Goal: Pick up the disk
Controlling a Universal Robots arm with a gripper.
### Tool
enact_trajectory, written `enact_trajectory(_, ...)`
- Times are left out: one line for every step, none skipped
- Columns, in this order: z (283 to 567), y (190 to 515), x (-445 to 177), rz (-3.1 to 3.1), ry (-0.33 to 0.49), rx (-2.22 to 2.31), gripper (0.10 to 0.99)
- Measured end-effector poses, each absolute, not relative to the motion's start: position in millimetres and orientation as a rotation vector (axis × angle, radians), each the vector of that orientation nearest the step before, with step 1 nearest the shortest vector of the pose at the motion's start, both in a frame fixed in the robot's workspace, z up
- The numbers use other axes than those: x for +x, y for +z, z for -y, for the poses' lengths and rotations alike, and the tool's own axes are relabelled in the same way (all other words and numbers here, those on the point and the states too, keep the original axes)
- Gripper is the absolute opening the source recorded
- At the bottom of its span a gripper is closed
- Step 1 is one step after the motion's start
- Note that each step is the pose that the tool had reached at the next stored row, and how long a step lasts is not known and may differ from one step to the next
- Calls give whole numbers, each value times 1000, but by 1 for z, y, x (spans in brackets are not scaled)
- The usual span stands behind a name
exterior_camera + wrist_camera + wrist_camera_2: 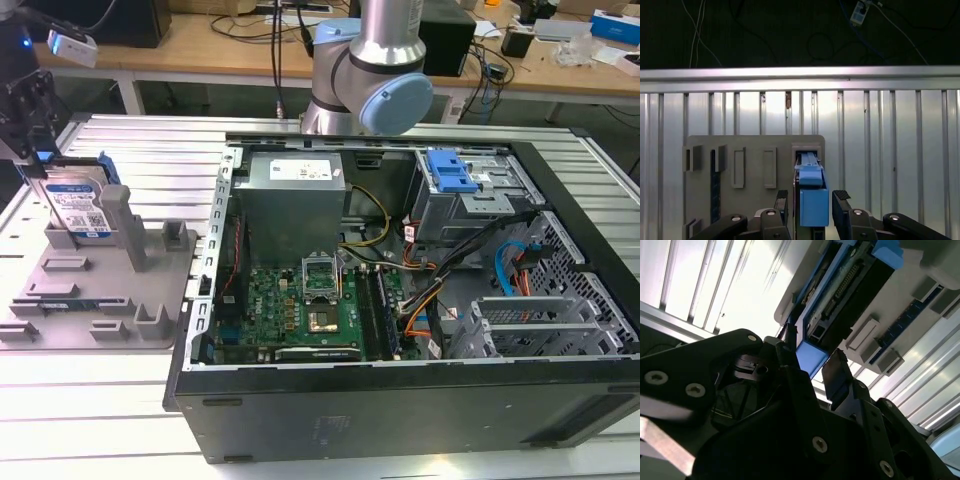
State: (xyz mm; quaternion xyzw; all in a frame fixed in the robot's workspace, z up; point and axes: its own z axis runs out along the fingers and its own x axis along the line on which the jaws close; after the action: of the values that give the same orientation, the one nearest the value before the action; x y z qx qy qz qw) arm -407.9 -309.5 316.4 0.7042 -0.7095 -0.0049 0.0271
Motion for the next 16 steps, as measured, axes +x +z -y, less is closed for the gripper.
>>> enact_trajectory(309, 316, -408, 2191, -15, 2175, 482)
enact_trajectory(309, 316, -408, 2191, -15, 2175, 482)
enact_trajectory(309, 316, -408, 2191, -15, 2175, 482)
enact_trajectory(309, 315, -408, 2191, -15, 2175, 482)
enact_trajectory(309, 315, -408, 2191, -15, 2175, 482)
enact_trajectory(309, 315, -409, 2191, -15, 2175, 482)
enact_trajectory(309, 314, -409, 2192, -15, 2174, 482)
enact_trajectory(309, 313, -410, 2192, -15, 2175, 482)
enact_trajectory(309, 313, -411, 2192, -15, 2175, 482)
enact_trajectory(309, 313, -411, 2191, -14, 2175, 482)
enact_trajectory(309, 313, -411, 2191, -14, 2175, 482)
enact_trajectory(309, 313, -411, 2191, -14, 2175, 482)
enact_trajectory(309, 313, -411, 2191, -14, 2175, 482)
enact_trajectory(309, 313, -411, 2191, -14, 2175, 482)
enact_trajectory(309, 313, -411, 2191, -14, 2175, 482)
enact_trajectory(309, 313, -411, 2191, -14, 2175, 482)
